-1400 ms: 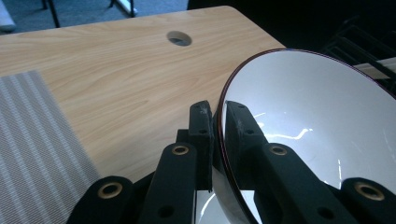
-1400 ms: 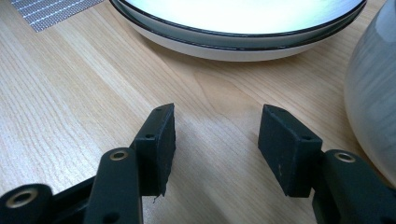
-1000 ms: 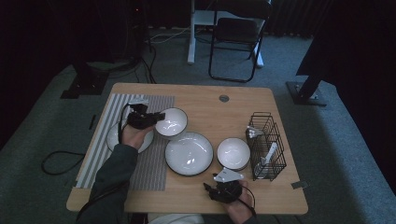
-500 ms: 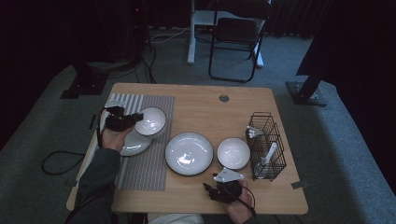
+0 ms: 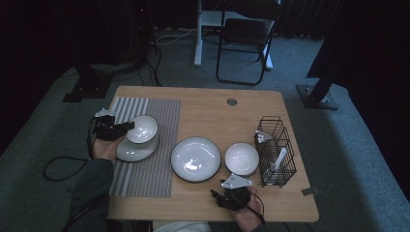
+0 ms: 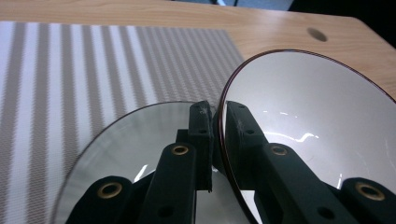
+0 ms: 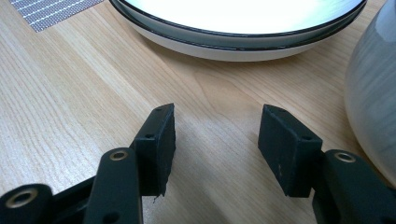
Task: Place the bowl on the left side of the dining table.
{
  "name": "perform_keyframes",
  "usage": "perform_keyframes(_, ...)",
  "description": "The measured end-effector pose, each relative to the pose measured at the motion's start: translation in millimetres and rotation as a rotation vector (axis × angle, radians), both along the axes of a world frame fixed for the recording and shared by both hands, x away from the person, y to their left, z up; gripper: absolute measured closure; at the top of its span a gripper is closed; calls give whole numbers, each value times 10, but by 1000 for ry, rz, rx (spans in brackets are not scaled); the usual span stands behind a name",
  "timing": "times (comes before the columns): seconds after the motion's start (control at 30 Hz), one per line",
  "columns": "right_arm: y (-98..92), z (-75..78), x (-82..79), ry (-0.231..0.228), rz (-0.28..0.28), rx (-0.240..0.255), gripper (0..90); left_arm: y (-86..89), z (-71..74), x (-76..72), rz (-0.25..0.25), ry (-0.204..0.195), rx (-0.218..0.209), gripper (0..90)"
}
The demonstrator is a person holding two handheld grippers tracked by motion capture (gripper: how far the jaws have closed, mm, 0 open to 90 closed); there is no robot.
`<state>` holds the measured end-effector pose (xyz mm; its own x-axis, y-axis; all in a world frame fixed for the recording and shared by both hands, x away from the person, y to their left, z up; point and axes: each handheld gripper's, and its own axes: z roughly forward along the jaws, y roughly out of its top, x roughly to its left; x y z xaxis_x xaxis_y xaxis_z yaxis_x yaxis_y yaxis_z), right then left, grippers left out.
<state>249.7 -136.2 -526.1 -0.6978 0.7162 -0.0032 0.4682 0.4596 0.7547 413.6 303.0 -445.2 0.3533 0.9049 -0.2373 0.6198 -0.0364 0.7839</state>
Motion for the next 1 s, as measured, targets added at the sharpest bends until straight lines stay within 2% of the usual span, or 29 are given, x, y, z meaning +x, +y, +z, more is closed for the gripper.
perform_keyframes(0.47,3,0,2,0,-1,0,455,258,-198,-24,88,31,22,822)
perform_keyframes(0.7,4,0,3,0,-1,0,454,298,-248,-34,98,44,48,820)
perform_keyframes(1.0,7,0,5,0,-1,0,455,311,-284,-31,101,54,33,817)
